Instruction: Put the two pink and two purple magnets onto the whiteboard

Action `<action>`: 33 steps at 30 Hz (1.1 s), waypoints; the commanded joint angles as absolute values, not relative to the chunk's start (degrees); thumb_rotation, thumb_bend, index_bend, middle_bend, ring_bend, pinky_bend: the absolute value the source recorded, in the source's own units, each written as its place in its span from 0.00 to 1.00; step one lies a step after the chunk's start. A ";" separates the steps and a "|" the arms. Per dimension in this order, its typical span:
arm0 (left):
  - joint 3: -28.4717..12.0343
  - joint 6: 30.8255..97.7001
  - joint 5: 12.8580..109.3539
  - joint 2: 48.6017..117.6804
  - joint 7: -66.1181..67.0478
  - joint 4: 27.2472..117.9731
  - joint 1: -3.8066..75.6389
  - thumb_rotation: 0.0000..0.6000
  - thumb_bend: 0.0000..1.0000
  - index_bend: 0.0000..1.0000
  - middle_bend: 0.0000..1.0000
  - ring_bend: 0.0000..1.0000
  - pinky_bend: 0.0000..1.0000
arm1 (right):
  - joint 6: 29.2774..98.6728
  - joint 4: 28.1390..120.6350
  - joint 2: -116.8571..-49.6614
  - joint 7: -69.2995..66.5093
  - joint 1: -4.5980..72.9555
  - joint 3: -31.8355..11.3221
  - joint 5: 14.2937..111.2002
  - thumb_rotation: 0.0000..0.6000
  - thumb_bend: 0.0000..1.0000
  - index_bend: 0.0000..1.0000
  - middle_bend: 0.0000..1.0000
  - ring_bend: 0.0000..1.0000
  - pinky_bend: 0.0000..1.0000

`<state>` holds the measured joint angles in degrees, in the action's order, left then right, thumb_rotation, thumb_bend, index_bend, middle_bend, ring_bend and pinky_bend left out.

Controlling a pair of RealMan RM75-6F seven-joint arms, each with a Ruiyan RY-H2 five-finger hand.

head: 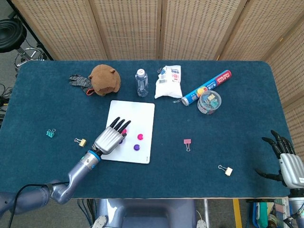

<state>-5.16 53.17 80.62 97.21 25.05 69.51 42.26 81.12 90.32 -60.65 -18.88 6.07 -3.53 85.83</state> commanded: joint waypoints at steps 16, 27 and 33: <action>-4.83 52.95 79.10 95.91 25.16 71.35 42.47 1.00 0.33 0.38 0.00 0.00 0.00 | 81.08 90.51 -60.55 -18.92 6.06 -3.54 85.79 1.00 0.13 0.16 0.00 0.00 0.00; -5.22 56.39 80.11 92.25 22.74 76.06 41.51 1.00 0.33 0.32 0.00 0.00 0.00 | 81.23 90.48 -60.41 -19.10 6.00 -3.55 85.89 1.00 0.13 0.16 0.00 0.00 0.00; -5.38 60.14 80.17 86.28 20.97 82.44 39.01 1.00 0.32 0.04 0.00 0.00 0.00 | 81.12 90.62 -60.32 -18.78 6.00 -3.42 85.96 1.00 0.13 0.16 0.00 0.00 0.00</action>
<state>-5.27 58.57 80.15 88.35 21.90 80.29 40.24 81.12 90.61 -60.33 -18.80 6.00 -3.43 85.96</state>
